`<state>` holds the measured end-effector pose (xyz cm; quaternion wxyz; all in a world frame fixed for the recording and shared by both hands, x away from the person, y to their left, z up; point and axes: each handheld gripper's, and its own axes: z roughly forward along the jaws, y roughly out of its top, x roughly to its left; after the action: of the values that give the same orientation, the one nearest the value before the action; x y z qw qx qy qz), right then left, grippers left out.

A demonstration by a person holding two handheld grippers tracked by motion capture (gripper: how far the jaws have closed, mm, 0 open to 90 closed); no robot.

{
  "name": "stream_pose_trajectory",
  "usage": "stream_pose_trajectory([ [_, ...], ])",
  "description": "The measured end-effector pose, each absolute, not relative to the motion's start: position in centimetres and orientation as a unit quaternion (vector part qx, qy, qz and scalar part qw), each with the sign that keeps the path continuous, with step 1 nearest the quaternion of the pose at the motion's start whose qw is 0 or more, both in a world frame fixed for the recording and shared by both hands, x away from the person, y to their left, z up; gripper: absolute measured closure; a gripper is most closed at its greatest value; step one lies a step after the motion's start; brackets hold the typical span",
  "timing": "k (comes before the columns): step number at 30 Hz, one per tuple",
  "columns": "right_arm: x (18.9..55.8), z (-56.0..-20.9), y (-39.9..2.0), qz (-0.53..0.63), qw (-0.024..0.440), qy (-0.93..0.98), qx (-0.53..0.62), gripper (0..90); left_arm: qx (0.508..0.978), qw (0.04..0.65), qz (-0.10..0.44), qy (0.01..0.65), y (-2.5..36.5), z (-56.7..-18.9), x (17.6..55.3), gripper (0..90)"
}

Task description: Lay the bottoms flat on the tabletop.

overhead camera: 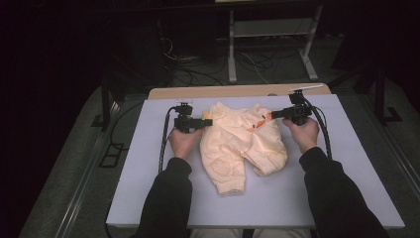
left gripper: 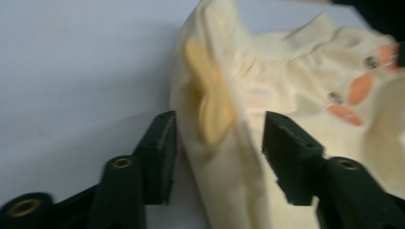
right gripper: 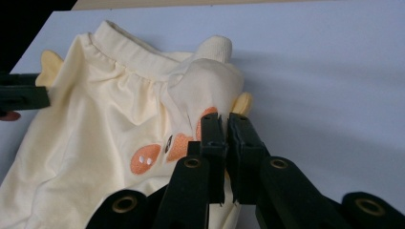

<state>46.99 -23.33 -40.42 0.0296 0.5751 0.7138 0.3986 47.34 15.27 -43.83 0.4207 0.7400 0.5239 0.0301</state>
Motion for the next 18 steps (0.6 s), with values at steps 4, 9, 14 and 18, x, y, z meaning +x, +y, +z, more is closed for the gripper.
stream_pose_trajectory([
  [4,46.9,-41.2,-23.9,0.402,0.017,0.71,0.579,84.3,0.711,0.44,-0.02,0.548,15.8,-44.7,47.8,81.2],
  [9,47.4,-41.7,-24.4,0.407,0.006,0.704,0.583,84.3,0.701,0.462,-0.039,0.541,16.7,-43.7,48.2,84.5],
  [14,48.0,-41.6,-24.7,0.419,0.0,0.692,0.588,84.3,0.7,0.471,-0.042,0.536,17.1,-42.2,49.0,85.0],
  [18,48.9,-40.6,-24.3,0.42,0.008,0.694,0.585,84.3,0.701,0.475,-0.036,0.531,17.2,-40.5,50.0,84.9],
])
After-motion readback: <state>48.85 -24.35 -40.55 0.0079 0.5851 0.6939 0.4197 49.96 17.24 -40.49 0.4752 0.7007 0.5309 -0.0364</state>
